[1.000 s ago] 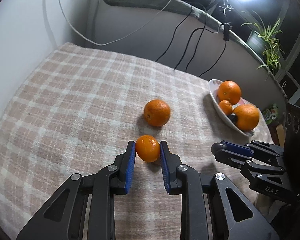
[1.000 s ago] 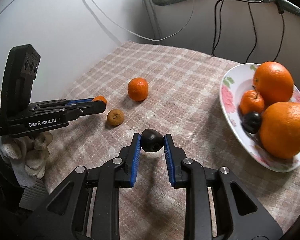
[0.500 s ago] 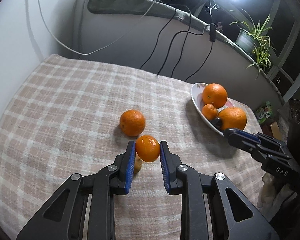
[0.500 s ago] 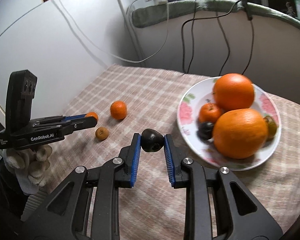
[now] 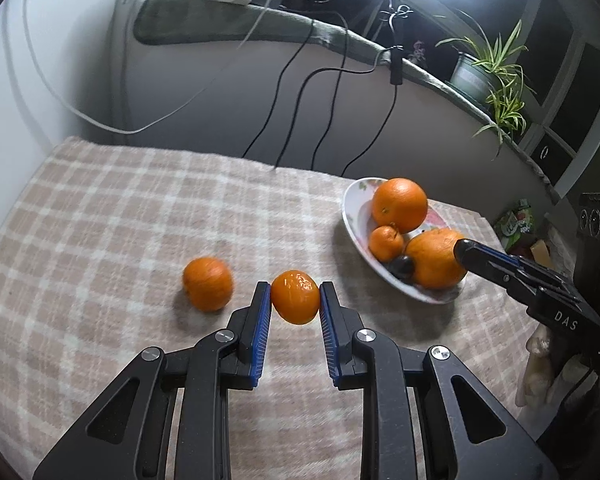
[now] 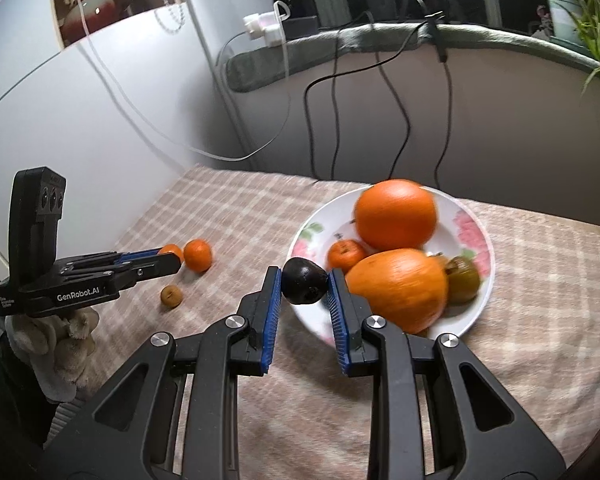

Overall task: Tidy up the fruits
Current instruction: 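Carry the plum with the right tool while the left tool carries the tangerine to the plate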

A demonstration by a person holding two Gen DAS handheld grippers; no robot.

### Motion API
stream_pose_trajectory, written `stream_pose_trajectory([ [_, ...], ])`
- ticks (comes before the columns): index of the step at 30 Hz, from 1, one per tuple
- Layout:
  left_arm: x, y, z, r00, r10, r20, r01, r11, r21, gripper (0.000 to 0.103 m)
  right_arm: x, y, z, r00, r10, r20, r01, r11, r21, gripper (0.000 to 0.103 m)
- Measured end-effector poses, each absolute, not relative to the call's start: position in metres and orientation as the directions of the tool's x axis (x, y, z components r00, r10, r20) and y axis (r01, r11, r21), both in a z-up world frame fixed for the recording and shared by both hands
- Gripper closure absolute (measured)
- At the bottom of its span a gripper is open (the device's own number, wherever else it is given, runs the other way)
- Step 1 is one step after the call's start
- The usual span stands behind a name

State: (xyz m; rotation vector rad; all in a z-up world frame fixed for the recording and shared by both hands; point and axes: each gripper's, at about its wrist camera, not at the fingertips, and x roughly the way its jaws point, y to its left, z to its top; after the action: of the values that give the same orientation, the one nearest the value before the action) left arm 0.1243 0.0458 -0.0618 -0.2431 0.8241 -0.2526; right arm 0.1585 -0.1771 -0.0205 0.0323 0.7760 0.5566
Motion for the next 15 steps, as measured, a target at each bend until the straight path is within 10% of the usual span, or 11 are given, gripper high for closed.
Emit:
stream_pose_trajectory([
  [15, 0.153, 0.017, -0.053, 0.658, -0.332, -0.676, 0.174, 0.940, -0.293, 0.081, 0.190, -0.231, -0.009, 0.652, 0.417, -0.634, -0.364, 0.905, 0.221, 0.078],
])
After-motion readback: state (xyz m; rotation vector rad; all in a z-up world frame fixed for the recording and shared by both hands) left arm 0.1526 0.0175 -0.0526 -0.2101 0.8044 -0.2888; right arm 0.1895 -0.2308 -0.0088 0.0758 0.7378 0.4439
